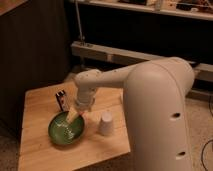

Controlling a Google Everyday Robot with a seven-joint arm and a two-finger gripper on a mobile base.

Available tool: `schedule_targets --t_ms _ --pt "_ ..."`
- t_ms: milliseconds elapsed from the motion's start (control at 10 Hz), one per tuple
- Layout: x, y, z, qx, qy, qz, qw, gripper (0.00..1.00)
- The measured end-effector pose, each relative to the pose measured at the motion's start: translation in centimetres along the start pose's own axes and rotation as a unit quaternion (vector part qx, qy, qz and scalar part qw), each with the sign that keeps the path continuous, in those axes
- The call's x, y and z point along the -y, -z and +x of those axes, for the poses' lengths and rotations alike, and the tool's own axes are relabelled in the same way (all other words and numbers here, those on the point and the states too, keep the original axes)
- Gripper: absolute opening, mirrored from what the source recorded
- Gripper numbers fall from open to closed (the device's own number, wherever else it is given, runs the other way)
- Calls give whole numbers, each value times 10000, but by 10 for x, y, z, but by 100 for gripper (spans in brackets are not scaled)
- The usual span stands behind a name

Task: Drag the ceramic bowl in a circle

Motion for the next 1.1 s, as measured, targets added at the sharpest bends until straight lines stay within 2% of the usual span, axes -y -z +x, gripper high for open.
schedule_targets --t_ms 300,500,700,800,1100 --pt "0 -19 -8 -199 -9 -165 9997 80" --pt "2 -31 -8 -302 -104 -122 9994 79" --pt "5 -37 -7 -324 -225 -166 9991 66" --pt "5 -39 -8 -328 -261 -203 9989 53" --pt "10 -50 -4 -525 -391 -221 9976 26"
